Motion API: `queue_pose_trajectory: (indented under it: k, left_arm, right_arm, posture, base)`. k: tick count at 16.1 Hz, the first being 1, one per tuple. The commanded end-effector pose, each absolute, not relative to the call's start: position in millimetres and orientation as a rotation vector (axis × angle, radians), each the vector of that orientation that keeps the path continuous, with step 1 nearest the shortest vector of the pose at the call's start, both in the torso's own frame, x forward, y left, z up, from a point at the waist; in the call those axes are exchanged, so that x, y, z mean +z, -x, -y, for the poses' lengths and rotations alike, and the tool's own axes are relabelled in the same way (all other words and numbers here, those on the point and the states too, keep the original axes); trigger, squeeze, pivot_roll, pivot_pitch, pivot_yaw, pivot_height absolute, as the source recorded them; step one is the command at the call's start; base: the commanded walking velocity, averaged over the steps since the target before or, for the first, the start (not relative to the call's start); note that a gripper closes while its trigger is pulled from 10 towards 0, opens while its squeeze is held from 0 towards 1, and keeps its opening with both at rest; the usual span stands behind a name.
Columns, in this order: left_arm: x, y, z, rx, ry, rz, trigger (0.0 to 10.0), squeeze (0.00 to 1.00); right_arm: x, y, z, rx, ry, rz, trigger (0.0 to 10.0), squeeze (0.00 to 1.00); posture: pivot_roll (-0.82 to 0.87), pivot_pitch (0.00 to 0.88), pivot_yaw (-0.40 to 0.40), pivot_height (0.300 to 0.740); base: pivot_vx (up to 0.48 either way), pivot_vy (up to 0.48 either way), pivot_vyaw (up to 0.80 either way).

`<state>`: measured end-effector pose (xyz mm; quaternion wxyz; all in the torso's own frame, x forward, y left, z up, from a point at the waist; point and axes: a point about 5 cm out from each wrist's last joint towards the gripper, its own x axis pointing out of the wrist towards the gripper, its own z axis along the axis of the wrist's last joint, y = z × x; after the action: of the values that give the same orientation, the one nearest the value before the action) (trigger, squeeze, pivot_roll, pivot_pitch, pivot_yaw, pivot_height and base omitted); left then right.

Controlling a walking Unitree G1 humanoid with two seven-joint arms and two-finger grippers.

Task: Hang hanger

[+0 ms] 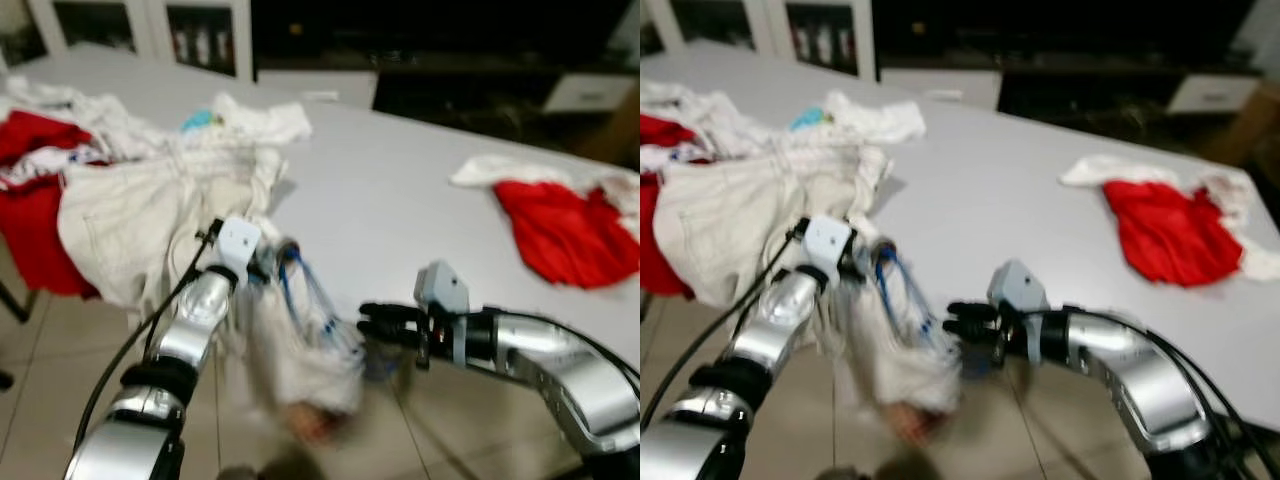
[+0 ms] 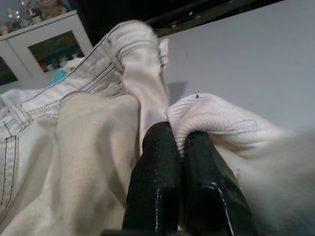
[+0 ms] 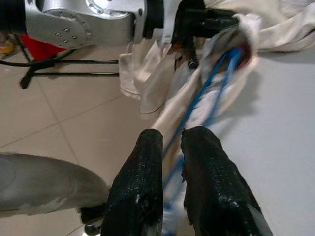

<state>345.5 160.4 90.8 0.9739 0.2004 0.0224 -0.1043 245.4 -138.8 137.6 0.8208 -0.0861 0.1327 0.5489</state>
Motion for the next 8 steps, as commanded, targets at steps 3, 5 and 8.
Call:
queue_pose_trajectory:
  k: [3, 5, 8]
  left_arm:
    - [96.3, -348.3, -158.8, -0.210, -0.408, -0.026, 10.0, 0.00]
    - [97.5, -349.3, -157.9, -0.211, -0.409, -0.025, 10.0, 0.00]
    - [99.3, -350.9, -155.3, -0.219, -0.410, -0.019, 10.0, 0.00]
  right_arm:
    - [143.5, -250.9, 146.5, 1.127, 0.202, -0.274, 10.0, 0.00]
    - [145.0, -258.6, 151.1, 1.065, 0.221, -0.248, 10.0, 0.00]
    - [150.2, -271.5, 159.1, 0.929, 0.231, -0.183, 10.0, 0.00]
  posture:
    - [-0.03, 0.000, -0.050, 0.740]
    - [-0.03, 0.000, -0.047, 0.740]
    - [-0.04, 0.000, -0.044, 0.740]
  base:
    - [0.000, 0.000, 0.00]
    - [0.000, 0.000, 0.00]
    - [0.000, 0.000, 0.00]
